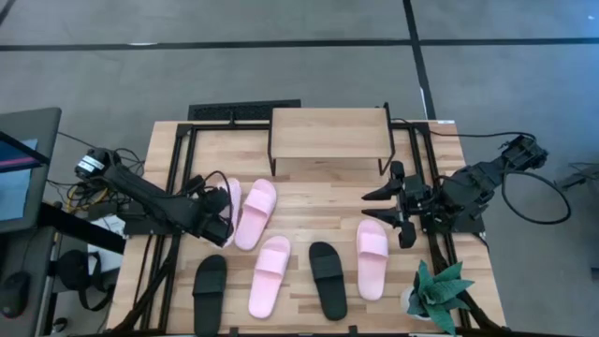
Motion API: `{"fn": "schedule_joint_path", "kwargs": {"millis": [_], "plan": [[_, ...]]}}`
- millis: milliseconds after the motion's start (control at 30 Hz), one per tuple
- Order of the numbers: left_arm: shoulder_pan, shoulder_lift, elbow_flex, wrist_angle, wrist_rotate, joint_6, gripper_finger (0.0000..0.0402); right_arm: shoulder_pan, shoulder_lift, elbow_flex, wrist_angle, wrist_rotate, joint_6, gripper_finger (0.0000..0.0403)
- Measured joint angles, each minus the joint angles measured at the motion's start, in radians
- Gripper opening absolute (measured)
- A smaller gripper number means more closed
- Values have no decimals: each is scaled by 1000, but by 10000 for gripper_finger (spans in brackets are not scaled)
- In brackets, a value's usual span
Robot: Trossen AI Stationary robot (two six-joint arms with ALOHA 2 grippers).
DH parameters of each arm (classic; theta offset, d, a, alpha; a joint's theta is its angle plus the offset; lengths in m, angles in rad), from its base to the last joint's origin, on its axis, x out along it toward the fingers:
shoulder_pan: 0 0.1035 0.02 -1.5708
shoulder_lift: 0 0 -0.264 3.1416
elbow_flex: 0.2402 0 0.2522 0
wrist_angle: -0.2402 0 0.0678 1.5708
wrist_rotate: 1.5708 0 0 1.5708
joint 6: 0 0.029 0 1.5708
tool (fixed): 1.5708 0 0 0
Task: Pick and place slides into the shelf
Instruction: Put the pink slide on the shelf
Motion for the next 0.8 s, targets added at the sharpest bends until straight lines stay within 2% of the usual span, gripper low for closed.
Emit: {"fn": "schedule_joint_path", "kwargs": {"millis": [167, 400, 600, 800], "plan": [[-22, 0, 110, -23, -93, -2, 1, 0, 0, 0, 0, 0, 0, 136], [-31, 0, 254, -6, -219, 114, 0, 0, 0, 0, 0, 0, 0, 133], [-21, 0, 348, 99, -264, 315, 0, 0, 0, 0, 0, 0, -1, 134], [52, 1, 405, 281, -274, 572, 0, 0, 0, 0, -1, 0, -9, 133]]}}
